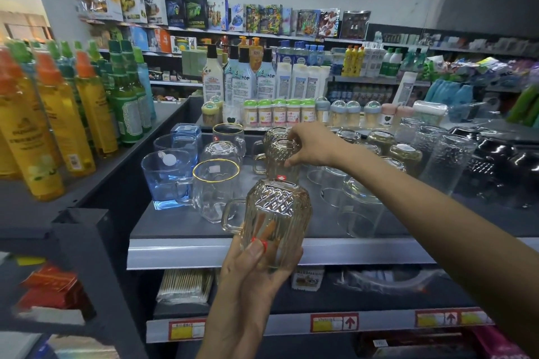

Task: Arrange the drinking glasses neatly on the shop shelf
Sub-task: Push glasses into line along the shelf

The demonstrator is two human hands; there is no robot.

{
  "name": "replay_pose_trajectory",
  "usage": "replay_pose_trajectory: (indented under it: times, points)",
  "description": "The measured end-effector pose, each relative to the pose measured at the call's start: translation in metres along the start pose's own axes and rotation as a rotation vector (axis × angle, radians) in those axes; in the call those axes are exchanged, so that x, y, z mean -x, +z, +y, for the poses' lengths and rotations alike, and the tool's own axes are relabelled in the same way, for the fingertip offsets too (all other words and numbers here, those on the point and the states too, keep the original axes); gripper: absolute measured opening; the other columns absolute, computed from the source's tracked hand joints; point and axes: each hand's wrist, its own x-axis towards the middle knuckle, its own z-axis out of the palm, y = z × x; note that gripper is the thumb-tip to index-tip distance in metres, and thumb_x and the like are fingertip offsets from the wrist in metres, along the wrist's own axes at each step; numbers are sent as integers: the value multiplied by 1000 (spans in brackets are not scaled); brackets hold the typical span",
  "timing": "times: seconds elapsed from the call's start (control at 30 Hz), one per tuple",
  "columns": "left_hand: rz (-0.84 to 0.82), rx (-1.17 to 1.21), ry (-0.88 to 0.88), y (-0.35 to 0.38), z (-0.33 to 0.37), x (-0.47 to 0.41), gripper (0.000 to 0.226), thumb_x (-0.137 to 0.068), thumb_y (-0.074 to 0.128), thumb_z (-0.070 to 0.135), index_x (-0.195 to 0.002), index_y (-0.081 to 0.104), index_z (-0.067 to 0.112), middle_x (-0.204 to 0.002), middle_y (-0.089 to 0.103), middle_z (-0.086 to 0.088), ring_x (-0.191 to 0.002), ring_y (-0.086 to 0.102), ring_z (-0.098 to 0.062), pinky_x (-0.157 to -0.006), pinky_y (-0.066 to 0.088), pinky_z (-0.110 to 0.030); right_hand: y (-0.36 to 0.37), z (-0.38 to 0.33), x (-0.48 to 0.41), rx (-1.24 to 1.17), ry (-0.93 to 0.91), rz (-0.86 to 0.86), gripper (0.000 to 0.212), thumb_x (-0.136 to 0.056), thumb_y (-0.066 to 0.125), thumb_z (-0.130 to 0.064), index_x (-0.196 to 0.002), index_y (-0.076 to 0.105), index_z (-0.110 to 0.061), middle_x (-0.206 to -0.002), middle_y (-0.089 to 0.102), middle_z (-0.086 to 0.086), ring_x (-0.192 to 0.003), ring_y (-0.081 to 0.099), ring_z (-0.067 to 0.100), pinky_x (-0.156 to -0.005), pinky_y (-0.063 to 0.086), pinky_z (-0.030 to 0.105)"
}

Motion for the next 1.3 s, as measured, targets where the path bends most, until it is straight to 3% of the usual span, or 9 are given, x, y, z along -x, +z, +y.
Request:
replay_pose_trajectory:
  times: [0.2, 0.37, 0.53, 0.77, 0.87, 1.0, 1.13, 1.2, 1.3]
  points:
    - [-6, -42, -13, 4, 1, 3, 87, -47, 103, 26, -127, 71, 12, -137, 64, -22, -122, 65, -40, -90, 59, -53, 0, -2, 3, 41, -24, 11, 65, -77, 87, -45, -124, 63, -8, -118, 68, 11, -96, 59, 25, -77, 44, 32]
    - [12, -90, -1, 9, 4, 13, 99, -52, 101, 29, -139, 59, 9, -139, 63, -22, -125, 64, -39, -90, 58, -50, 0, -8, 8, 96, -17, 11, 51, -79, 85, -44, -104, 71, -2, -100, 73, 14, -92, 67, 29, -78, 56, 38]
    - [-21, -123, 65, 18, 2, 17, 83, -59, 98, 31, -134, 66, 13, -140, 62, -20, -127, 63, -38, -96, 57, -50, -3, -11, 10, 107, -8, -9, 45, -81, 84, -42, -85, 72, 1, -83, 70, 14, -73, 60, 25, -53, 37, 30]
    - [43, -163, 130, 38, -9, 18, 75, -65, 92, 27, -134, 65, 14, -139, 63, -19, -131, 59, -39, -96, 57, -49, -20, -5, 35, -25, -61, 107, 32, -89, 78, -36, -102, 65, -9, -97, 67, 5, -90, 61, 22, -75, 47, 32]
    - [47, -205, 146, 50, -11, 18, 69, -73, 80, 25, -137, 60, 11, -137, 65, -19, -129, 61, -38, -101, 55, -50, -45, -5, 76, -365, -114, 208, 34, -90, 77, -35, -118, 74, -16, -109, 75, -2, -97, 69, 13, -93, 57, 34]
    - [31, -283, 166, 66, -16, 17, 66, -80, 80, 22, -140, 57, 10, -137, 66, -18, -127, 63, -36, -107, 51, -50, -85, -14, 147, -805, -173, 42, 34, -91, 70, -51, -106, 79, -22, -98, 78, -1, -90, 75, 14, -82, 63, 29]
    - [18, -335, 178, 76, -19, 10, 66, -79, 78, 18, -141, 56, 10, -136, 66, -17, -125, 65, -36, -98, 57, -42, -95, -12, 180, -686, -172, -147, 63, -73, 80, -59, -127, 70, -29, -110, 71, -18, -97, 67, -6, -75, 52, 6]
    - [5, -381, 166, 76, -19, 4, 63, -83, 75, 13, -143, 54, 10, -138, 65, -17, -125, 64, -37, -98, 57, -44, -95, -6, 176, -634, -143, -129, 69, -69, 86, -55, -130, 67, -29, -118, 68, -19, -106, 62, -8, -79, 50, 6]
    - [68, -544, 167, 73, -11, -5, 70, -81, 85, 14, -143, 53, 11, -135, 67, -15, -121, 67, -33, -107, 51, -51, -97, 1, 164, -623, -114, -132, 65, -66, 90, -53, -122, 70, -26, -118, 72, -8, -109, 68, 7, -81, 55, 15]
